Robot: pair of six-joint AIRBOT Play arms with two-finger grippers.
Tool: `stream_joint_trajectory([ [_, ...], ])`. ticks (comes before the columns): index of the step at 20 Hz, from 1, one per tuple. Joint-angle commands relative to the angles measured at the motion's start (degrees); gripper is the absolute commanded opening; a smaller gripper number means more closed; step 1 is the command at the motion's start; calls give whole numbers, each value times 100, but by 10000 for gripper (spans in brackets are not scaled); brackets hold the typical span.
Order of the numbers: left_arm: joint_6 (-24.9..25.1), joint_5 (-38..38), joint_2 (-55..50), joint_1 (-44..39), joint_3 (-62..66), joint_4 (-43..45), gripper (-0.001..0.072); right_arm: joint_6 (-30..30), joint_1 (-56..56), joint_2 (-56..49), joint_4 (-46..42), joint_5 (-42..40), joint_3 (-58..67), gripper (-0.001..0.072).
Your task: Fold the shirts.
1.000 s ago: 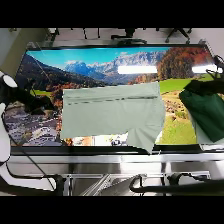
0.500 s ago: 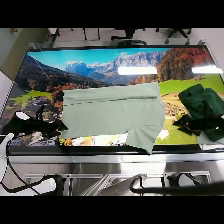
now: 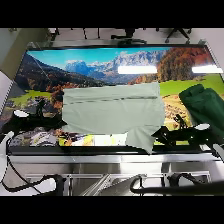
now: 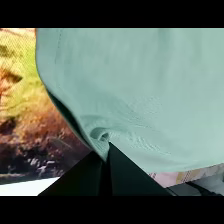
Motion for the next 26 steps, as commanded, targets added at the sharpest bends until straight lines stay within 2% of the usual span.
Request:
stream_joint_trajectory([
  [1,0,-297,4,4,348,-44,13,-612,197,-382,597,-826,195,410],
  [2,-4,-407,4,4,439,-44,13,-627,164,-407,595,-737,382,182],
  [3,-61,-531,7,4,503,11,12,-699,125,-391,595,-492,597,24],
  [5,-417,-892,15,4,566,540,10,-675,22,-269,343,129,946,22],
  [7,-739,-1108,164,4,387,1266,10,15,-66,114,-660,428,1045,21],
  [9,-1099,-1139,442,4,81,2109,10,831,-70,619,-2035,643,1040,21],
  [11,-1161,-1241,713,11,-238,2660,10,1152,-98,1121,-2881,981,1040,21],
  [12,-1161,-1285,820,9,-393,2789,10,1143,-114,1325,-2957,1060,1036,21],
  [14,-1158,-1272,944,9,-590,2789,10,1045,-118,1679,-2739,861,1038,21],
  [18,-1163,-1283,962,4,-142,2509,10,-122,-116,1556,-1060,31,1305,21],
  [21,-1154,-1303,776,0,697,2031,10,-1088,-116,793,540,-398,1821,21],
  [24,-1139,-1307,164,-39,1593,1342,11,-1705,-9,-289,1351,-540,2481,21],
  [26,-1139,-1158,-356,-238,2118,1303,12,-2109,149,-1019,1735,-809,2861,21],
])
